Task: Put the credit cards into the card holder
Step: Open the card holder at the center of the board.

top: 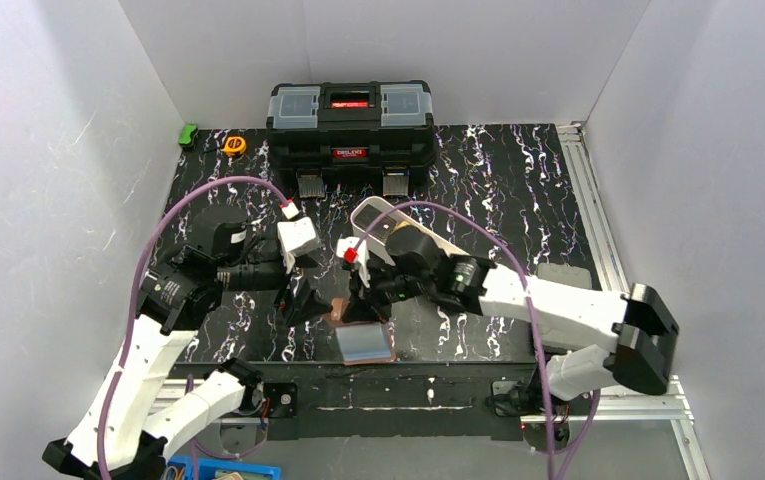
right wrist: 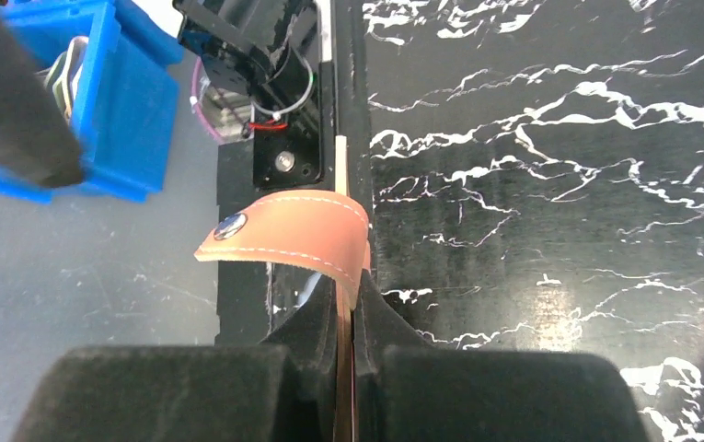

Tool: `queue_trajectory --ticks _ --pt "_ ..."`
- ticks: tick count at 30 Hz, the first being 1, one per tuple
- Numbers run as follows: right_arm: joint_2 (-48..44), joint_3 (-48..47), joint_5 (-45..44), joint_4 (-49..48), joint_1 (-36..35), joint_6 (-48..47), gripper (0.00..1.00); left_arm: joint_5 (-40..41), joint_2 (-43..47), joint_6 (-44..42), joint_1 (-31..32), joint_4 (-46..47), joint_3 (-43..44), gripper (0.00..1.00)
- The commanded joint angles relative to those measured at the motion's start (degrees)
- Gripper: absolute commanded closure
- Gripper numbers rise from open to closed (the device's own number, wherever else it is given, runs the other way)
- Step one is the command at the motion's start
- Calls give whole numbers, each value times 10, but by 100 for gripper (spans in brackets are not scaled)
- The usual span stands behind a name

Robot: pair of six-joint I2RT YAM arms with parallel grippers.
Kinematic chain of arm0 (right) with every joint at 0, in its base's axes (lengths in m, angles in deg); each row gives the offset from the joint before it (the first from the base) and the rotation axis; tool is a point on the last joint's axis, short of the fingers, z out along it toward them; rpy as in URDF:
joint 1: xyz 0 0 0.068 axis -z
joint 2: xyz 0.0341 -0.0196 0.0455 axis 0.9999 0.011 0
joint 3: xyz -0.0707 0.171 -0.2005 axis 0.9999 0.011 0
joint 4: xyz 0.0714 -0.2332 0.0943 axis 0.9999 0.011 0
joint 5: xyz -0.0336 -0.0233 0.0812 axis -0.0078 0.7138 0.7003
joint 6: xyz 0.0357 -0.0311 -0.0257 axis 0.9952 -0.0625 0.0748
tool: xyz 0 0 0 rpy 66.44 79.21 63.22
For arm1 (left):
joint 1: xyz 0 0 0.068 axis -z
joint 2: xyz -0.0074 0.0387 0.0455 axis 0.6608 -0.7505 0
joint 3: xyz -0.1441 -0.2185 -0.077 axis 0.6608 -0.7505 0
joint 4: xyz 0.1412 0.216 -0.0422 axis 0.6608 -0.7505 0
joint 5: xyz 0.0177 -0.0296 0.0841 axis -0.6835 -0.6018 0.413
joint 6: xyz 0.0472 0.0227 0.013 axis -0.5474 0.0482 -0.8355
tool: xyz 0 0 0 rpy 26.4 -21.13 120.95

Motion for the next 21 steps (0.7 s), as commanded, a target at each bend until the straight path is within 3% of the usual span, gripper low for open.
queue_trajectory --ticks 1,6,11,16,21 --pt "85 -87 169 92 40 -47 99 -37 0 -38 -10 -47 -5 2" --pt "240 -241 271 265 68 -140 99 -50 0 -46 -39 -61 -2 6" --pt "365 -347 272 373 68 -200 99 -106 -20 -98 -153 -136 32 8" --pt "415 -377 244 388 67 -218 97 -115 -50 -207 -215 -232 55 9" --pt "439 -391 186 381 67 -219 82 -123 -82 -242 -229 -241 25 10"
